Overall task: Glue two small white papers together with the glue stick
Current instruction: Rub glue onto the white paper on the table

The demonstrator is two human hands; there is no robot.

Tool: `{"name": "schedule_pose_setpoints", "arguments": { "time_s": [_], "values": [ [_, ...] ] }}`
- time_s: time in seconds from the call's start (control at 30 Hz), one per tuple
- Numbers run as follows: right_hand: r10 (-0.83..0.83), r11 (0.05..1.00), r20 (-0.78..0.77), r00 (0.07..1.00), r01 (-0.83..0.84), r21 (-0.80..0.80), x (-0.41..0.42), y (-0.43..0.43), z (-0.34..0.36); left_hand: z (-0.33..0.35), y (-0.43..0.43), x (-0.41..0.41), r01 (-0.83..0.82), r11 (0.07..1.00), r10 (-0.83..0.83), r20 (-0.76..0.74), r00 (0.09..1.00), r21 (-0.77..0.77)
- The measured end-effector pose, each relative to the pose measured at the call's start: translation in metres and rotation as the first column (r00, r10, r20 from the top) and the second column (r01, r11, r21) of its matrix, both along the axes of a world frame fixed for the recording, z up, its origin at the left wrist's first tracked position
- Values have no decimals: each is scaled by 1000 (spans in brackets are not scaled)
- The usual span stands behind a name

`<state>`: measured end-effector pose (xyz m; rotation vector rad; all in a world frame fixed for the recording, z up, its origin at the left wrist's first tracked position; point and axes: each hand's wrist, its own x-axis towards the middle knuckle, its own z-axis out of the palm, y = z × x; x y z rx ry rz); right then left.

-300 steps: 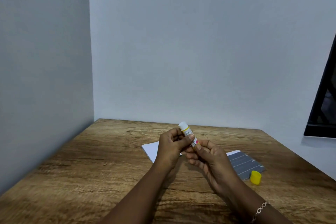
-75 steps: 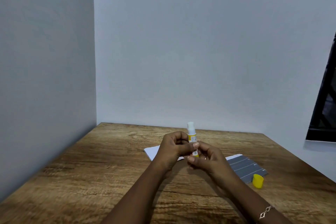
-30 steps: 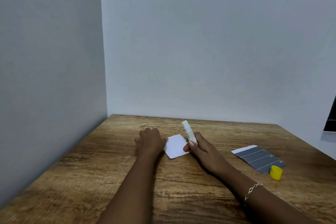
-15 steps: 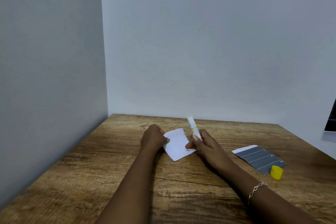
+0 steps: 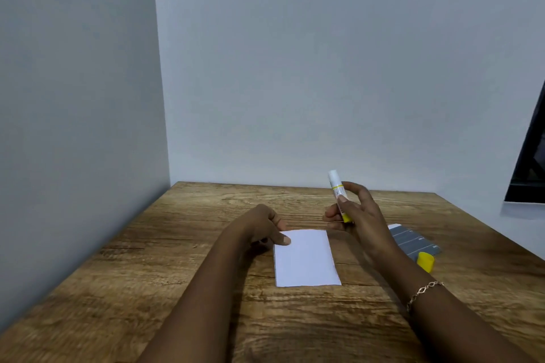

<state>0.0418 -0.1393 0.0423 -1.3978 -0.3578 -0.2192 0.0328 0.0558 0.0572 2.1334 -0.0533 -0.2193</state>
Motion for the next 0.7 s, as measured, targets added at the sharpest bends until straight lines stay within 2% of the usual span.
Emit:
{"name": "schedule_pose_setpoints", "arguments": {
  "time_s": [0.07,0.1,0.17,0.27,0.4,0.53,0.7],
  "values": [
    [1,1000,-4,1000,-1,22,0,-1,0,-3,-11,-2,-13,989,6,48,999,149],
    [0,999,-12,1000,0,40,0,-1,0,-3,-18,-4,-33,962,10,84,996,270],
    [-1,997,-28,1000,3,79,2,-1,-1,-3,-31,-9,-124,841,19,200,980,527],
    [0,995,-42,999,4,95,5,-3,-2,1,-57,-25,-105,705,-122,266,956,701],
    [26,993,-9,1000,-25,118,9,0,-4,-2,-93,-41,11,614,-255,185,949,789],
    [18,996,0,1000,-18,87,15,10,-8,-7,-102,-47,15,608,-263,184,947,794],
    [175,984,-30,984,-176,-37,18,23,-13,-10,-102,-52,43,624,-287,178,941,780]
  ]
}}
